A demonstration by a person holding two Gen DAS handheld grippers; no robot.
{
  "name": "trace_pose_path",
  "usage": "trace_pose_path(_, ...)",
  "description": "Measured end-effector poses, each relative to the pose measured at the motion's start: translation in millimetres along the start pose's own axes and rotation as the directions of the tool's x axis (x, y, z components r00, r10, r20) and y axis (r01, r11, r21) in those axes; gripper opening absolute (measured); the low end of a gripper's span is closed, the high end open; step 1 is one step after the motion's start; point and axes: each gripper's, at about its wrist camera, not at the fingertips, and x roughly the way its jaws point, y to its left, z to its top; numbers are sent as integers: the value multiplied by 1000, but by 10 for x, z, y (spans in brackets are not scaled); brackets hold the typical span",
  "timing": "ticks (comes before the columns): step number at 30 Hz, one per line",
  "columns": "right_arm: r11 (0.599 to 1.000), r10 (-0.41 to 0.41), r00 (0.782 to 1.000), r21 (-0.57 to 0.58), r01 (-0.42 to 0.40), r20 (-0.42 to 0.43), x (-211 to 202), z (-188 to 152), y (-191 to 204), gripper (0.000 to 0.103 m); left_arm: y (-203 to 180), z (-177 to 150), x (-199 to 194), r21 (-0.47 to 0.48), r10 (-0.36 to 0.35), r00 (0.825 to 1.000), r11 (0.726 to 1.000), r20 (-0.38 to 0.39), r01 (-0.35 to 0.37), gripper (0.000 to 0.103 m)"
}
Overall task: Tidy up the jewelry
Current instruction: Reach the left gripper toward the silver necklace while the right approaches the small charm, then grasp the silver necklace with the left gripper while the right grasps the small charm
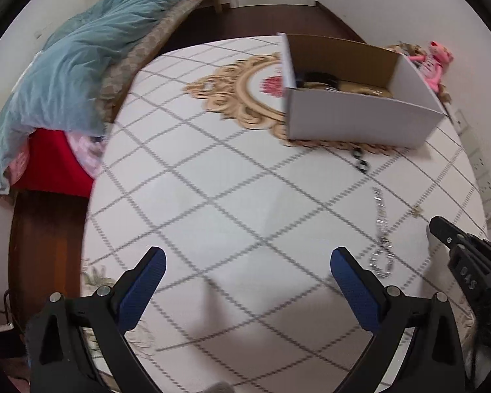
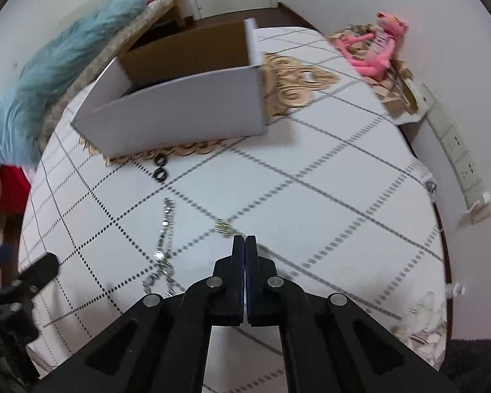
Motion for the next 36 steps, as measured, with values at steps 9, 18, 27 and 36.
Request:
trace_pose_path(9, 996, -15, 999, 90, 12, 33, -392, -176, -494, 0, -691, -44, 179, 107, -175, 983, 978, -51, 179, 75)
trace_pose_path(18, 990, 17, 998, 142, -24, 55, -494, -184, -690, 0, -881, -68, 250, 160, -243, 969, 956, -40, 246, 4)
trace_pose_path(27, 975, 187, 982, 122, -186, 5, -227, 49, -445, 15, -352, -4, -104, 59, -293, 956, 955, 28, 291, 2)
trace_pose_path(36, 986, 169, 985, 15, -169, -41, 138, 222, 55, 22, 34, 60, -173, 8, -261, 964, 965, 56, 261, 2)
